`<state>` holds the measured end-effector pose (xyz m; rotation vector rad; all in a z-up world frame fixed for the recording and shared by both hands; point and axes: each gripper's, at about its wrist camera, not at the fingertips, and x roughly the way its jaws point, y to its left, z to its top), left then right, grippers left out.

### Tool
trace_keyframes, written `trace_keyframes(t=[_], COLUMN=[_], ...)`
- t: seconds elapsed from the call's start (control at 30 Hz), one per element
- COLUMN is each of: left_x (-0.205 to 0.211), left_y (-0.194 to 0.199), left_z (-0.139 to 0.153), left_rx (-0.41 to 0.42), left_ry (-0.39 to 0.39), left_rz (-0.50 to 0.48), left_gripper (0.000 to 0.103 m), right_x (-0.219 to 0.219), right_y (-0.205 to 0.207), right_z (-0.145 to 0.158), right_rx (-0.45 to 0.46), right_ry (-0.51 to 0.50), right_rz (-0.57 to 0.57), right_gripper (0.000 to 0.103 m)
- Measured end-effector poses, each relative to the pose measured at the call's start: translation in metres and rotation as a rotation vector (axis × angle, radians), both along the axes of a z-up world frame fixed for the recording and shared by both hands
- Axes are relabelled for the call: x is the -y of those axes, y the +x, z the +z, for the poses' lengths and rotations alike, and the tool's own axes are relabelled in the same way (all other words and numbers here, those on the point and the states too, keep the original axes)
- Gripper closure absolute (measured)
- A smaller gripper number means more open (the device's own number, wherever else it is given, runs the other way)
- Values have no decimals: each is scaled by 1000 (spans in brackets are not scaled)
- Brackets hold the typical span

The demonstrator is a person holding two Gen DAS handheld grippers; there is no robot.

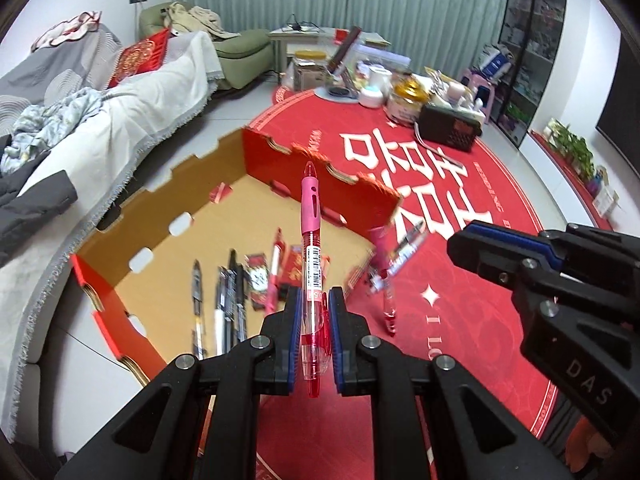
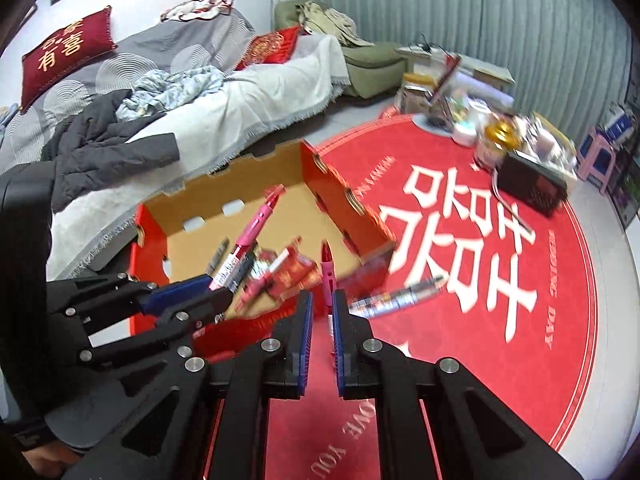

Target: Organize rigid objects

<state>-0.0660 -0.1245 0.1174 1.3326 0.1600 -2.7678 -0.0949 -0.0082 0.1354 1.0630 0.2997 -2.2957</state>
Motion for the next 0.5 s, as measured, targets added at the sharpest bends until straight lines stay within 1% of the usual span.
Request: trace_keyframes(t=[0.17, 0.23, 0.3, 0.37, 0.43, 0.5], left_x=[20, 30, 38, 37, 26, 9], left_y=[-11, -14, -15, -10, -1, 8], left_z=[24, 28, 24, 16, 7, -4], left_rx=[-34, -38, -25, -10, 0, 14], left_ry=[-6, 0, 16, 42, 52, 73], left_rz=[36, 56, 68, 58, 26, -21], left_gripper=[89, 89, 89, 89, 89, 89], right_x=[24, 28, 27, 15, -5, -26], right_y=[-6, -9, -11, -15, -17, -13], right_z=[18, 23, 20, 8, -15, -44], right_rx=[-32, -43, -49, -32, 46, 95], right_ry=[-1, -2, 9, 14, 13, 65], right_rz=[44, 53, 52, 30, 18, -15], right_gripper=[92, 92, 92, 92, 92, 92])
